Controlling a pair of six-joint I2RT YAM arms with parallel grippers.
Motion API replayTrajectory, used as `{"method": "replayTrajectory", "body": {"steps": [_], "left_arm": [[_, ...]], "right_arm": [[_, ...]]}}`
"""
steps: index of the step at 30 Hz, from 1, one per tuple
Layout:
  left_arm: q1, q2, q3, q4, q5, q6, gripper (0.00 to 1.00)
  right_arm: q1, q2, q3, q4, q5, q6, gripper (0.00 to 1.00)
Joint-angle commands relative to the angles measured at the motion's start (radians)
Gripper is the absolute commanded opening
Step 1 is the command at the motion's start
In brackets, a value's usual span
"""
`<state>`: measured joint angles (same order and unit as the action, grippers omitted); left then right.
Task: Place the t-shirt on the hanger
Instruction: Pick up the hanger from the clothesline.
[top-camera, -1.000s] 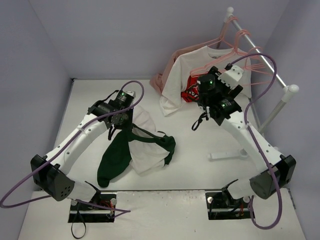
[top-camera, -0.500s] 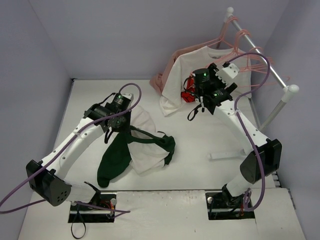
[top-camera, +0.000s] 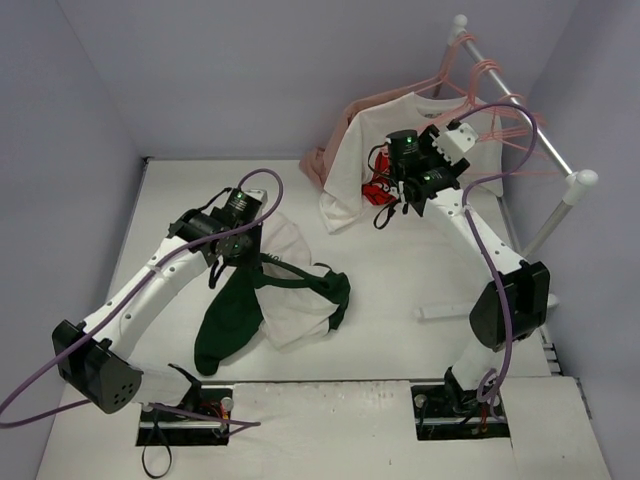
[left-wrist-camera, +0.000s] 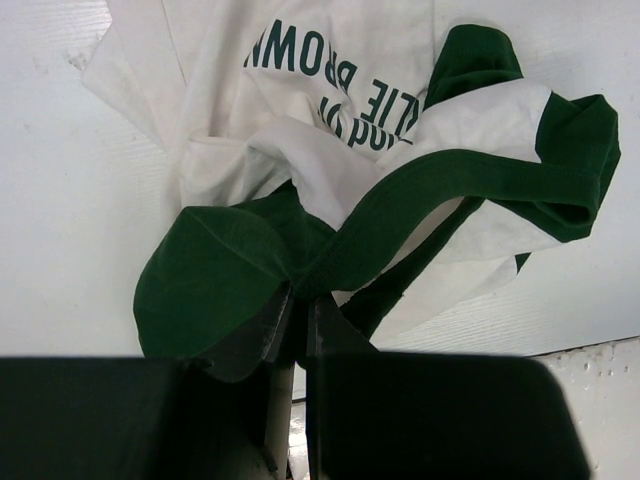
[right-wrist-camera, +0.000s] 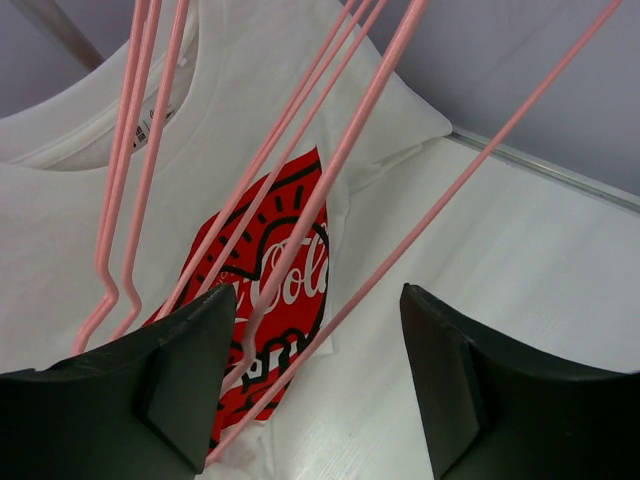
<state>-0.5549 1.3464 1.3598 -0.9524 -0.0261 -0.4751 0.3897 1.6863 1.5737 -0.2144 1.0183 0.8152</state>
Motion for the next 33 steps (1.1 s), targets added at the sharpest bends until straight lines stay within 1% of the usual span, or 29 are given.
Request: {"method": "replayTrajectory", "body": {"steps": [1,2,3,6,7,10,11,13,14,20,21,23,24,30,32,33], "left_arm": [[0.007,-0.054,0.002,0.018,-0.008,0.012,0.0],[0.007,-0.058,0.0,0.017,-0.008,0.015,0.0],[0.007,-0.059,-0.001,0.018,-0.01,0.015,0.0],[0.009,-0.062,-0.004,0.017,-0.012,0.018,0.0],[0.01,-0.061,-0.004,0.017,-0.011,0.021,0.0],[0.013,-0.061,-0.001,0.017,-0.009,0.027,0.0],[0.017,-0.06,0.002,0.015,-0.006,0.028,0.0],[0.019,-0.057,0.004,0.015,-0.002,0.033,0.0],[0.021,-0.055,0.004,0.016,-0.001,0.035,0.0],[0.023,-0.038,0.007,0.018,0.009,0.039,0.0],[0.023,-0.035,0.008,0.018,0.009,0.039,0.0],[0.023,-0.032,0.01,0.018,0.01,0.041,0.0],[0.023,-0.032,0.013,0.018,0.012,0.042,0.0],[0.024,-0.04,0.016,0.018,0.011,0.046,0.0],[0.024,-0.041,0.01,0.018,0.009,0.046,0.0],[0.024,-0.041,0.006,0.018,0.011,0.046,0.0]], "right_arm": [[-0.011,-0.008,0.046,0.033,0.045,0.036,0.46],[-0.012,-0.02,0.035,0.033,0.046,0.036,0.39],[-0.011,-0.029,0.024,0.033,0.046,0.039,0.35],[-0.011,-0.066,-0.013,0.033,0.042,0.038,0.28],[-0.011,-0.095,-0.039,0.033,0.037,0.04,0.23],[-0.01,-0.157,-0.082,0.033,0.03,0.035,0.15],[-0.009,-0.185,-0.113,0.033,0.031,0.033,0.07],[-0.012,-0.21,-0.128,0.033,0.034,0.026,0.01],[-0.011,-0.222,-0.143,0.033,0.035,0.022,0.0],[-0.011,-0.288,-0.194,0.033,0.014,0.004,0.01],[-0.011,-0.29,-0.196,0.033,0.015,0.005,0.09],[-0.011,-0.285,-0.192,0.033,0.018,0.005,0.2],[-0.011,-0.28,-0.186,0.033,0.02,0.005,0.23],[-0.011,-0.255,-0.168,0.033,0.033,-0.008,0.24],[-0.012,-0.25,-0.175,0.033,0.043,-0.008,0.27],[-0.016,-0.242,-0.175,0.033,0.042,-0.007,0.29]]}}
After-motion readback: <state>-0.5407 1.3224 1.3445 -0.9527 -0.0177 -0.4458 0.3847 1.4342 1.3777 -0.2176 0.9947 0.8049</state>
